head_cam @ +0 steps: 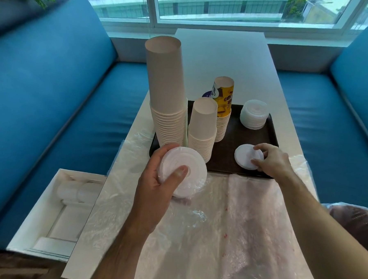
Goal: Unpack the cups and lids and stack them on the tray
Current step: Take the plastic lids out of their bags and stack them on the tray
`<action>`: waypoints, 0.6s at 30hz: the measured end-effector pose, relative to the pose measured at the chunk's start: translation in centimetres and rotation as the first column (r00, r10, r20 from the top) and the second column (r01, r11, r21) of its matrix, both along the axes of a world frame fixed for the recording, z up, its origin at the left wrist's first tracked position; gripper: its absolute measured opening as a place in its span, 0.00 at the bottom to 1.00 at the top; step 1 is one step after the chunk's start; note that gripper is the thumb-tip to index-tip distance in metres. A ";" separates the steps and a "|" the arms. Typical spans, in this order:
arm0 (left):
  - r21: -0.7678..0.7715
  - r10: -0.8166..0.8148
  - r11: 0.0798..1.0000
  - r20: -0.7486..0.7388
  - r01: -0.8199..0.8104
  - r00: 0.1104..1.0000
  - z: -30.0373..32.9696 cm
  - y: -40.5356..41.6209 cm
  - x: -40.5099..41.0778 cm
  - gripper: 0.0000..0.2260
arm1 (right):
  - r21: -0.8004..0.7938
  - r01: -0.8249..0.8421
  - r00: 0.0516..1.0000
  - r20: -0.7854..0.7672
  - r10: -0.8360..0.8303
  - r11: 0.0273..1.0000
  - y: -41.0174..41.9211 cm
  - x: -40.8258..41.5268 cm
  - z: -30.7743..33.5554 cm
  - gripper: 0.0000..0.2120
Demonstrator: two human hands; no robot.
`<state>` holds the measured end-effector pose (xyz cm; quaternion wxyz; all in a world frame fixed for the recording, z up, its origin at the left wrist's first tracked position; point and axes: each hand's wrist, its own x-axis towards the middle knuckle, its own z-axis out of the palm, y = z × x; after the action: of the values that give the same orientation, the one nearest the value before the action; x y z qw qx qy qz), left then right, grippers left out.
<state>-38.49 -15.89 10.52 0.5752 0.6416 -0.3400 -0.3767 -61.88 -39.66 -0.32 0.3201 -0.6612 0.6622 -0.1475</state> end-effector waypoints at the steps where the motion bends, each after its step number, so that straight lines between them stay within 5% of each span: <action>1: -0.003 0.002 1.000 0.001 -0.002 1.000 0.0 0.0 0.0 0.20 | -0.003 0.011 1.000 0.012 -0.011 1.000 0.2 0.0 -0.1 0.20; 10: -0.050 -0.044 0.998 0.032 0.046 0.999 0.3 0.0 -0.6 0.20 | -0.063 -0.051 0.998 -0.029 0.049 0.997 1.8 0.5 0.3 0.20; 14: -0.052 -0.066 0.996 0.159 0.076 0.985 0.7 0.2 -0.9 0.17 | -0.104 -0.085 0.993 -0.093 0.075 0.991 3.3 1.0 2.2 0.23; 18: -0.022 -0.079 0.996 0.259 0.088 0.963 1.3 0.4 -1.1 0.17 | -0.237 -0.181 0.967 0.131 0.216 0.954 6.2 3.1 7.7 0.15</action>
<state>-39.64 -15.53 11.86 0.5205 0.6604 -0.4448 -0.3084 -58.81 -33.43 7.41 0.3078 -0.7429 0.5444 -0.2389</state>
